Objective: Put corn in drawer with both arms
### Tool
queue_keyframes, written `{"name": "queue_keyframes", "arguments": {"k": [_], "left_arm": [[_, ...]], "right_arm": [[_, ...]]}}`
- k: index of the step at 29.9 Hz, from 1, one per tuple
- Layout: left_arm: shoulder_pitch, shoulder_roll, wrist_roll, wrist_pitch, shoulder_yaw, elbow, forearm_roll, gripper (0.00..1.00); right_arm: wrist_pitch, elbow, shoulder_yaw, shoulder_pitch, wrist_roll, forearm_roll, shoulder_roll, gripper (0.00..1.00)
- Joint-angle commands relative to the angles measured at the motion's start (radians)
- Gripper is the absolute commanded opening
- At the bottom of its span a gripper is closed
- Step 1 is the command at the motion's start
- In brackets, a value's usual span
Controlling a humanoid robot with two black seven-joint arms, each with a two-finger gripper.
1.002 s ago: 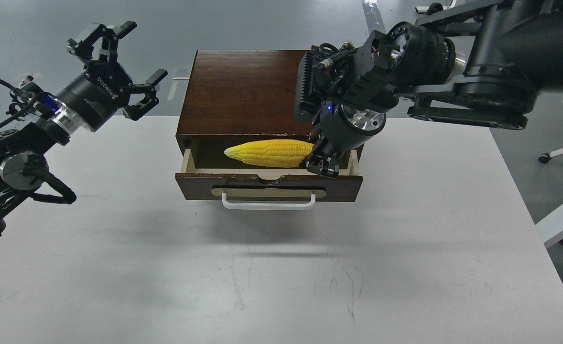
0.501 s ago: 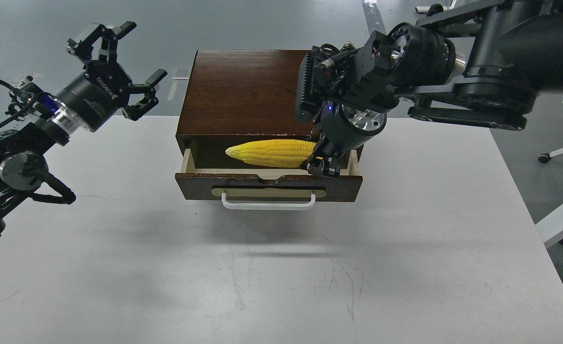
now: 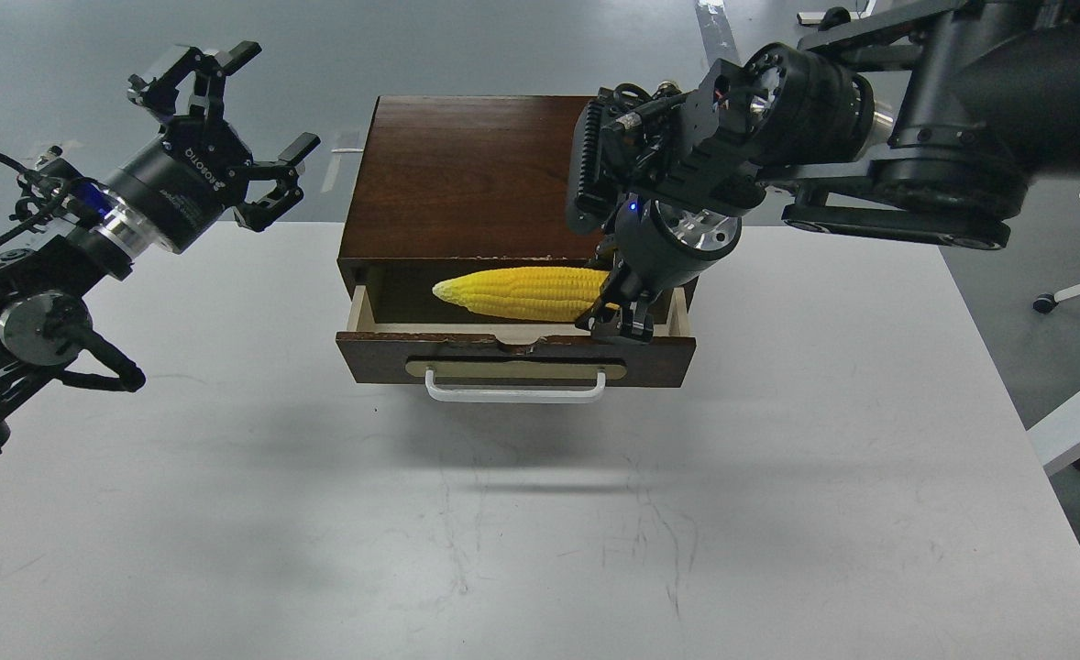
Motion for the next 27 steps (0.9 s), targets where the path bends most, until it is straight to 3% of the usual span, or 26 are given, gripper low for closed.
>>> {"name": "queue_keyframes", "arguments": {"k": [1, 8, 27], "left_arm": [[0.000, 0.000, 0.000, 0.000, 0.000, 0.000, 0.000, 0.98], [0.000, 0.000, 0.000, 0.000, -0.001, 0.000, 0.000, 0.98], [0.000, 0.000, 0.000, 0.000, -0.009, 0.002, 0.000, 0.98]], "right_arm": [[0.000, 0.000, -0.001, 0.000, 0.000, 0.000, 0.000, 0.51], [0.000, 0.000, -0.001, 0.000, 0.000, 0.001, 0.000, 0.58], [0.000, 0.000, 0.001, 0.002, 0.000, 0.004, -0.002, 0.58]]}}
